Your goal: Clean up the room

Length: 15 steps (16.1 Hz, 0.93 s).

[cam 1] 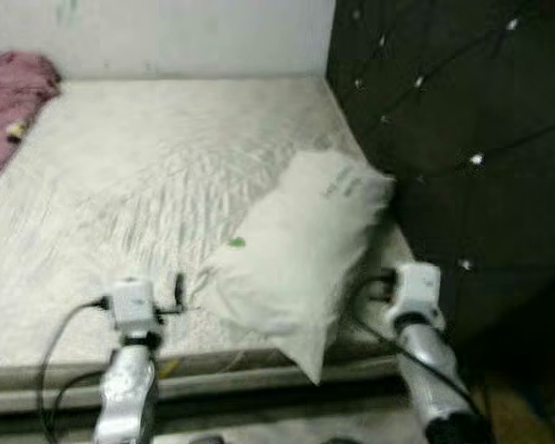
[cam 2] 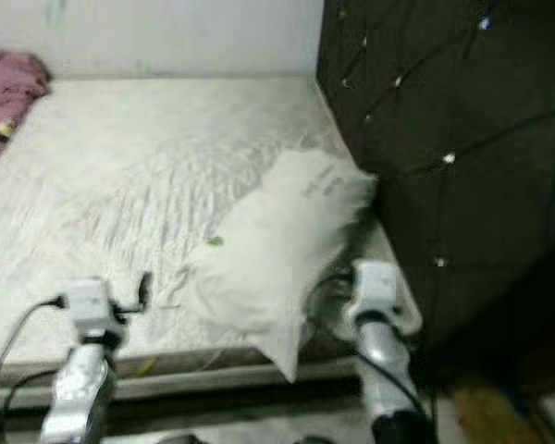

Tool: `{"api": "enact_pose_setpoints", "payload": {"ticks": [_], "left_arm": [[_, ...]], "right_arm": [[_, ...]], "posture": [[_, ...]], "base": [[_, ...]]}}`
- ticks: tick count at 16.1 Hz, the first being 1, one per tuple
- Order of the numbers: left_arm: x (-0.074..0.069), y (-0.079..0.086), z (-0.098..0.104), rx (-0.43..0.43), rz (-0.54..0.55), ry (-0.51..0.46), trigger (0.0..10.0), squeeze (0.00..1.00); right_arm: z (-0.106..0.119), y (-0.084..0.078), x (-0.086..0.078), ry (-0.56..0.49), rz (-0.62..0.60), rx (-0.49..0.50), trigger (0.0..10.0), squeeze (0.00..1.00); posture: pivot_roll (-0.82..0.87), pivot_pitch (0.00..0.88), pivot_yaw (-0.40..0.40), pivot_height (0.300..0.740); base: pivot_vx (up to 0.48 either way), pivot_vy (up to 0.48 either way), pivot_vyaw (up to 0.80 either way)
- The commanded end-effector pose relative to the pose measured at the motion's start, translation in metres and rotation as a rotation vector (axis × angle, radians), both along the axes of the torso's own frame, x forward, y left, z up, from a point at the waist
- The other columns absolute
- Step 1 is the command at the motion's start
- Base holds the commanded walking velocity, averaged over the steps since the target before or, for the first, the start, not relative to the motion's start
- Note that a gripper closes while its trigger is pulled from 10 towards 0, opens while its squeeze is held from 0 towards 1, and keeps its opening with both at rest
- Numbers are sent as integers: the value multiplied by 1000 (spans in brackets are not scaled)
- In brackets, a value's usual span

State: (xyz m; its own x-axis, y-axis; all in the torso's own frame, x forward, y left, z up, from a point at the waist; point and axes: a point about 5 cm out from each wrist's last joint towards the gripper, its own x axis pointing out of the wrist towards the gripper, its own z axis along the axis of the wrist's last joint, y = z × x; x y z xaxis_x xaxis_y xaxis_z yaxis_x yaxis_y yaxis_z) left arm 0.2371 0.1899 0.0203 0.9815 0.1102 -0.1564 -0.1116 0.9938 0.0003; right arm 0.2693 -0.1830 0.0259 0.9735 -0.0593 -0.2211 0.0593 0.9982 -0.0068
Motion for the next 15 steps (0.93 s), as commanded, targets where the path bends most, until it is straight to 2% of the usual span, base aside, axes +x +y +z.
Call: {"api": "enact_pose_setpoints", "payload": {"ticks": [1,8,12,13,15], "left_arm": [[-2,11,0,22,27,11,10000,0],[9,4,6,35,-9,3,10000,0],[-5,9,1,23,20,21,10000,0],[-6,10,3,54,24,11,10000,0],[-12,13,2,66,28,17,10000,0]], "right_arm": [[6,7,5,-22,13,15,10000,0],[12,13,13,-38,40,14,10000,0],[12,11,9,-49,19,-3,10000,0],[11,7,7,-39,0,-48,10000,0],[8,4,1,-41,7,-52,10000,0]], "posture": [[19,0,9,740],[28,0,-16,740],[18,0,3,740],[17,0,6,740],[13,0,8,740]], "base": [[0,0,0],[0,0,0],[0,0,0],[0,0,0],[0,0,0]]}}
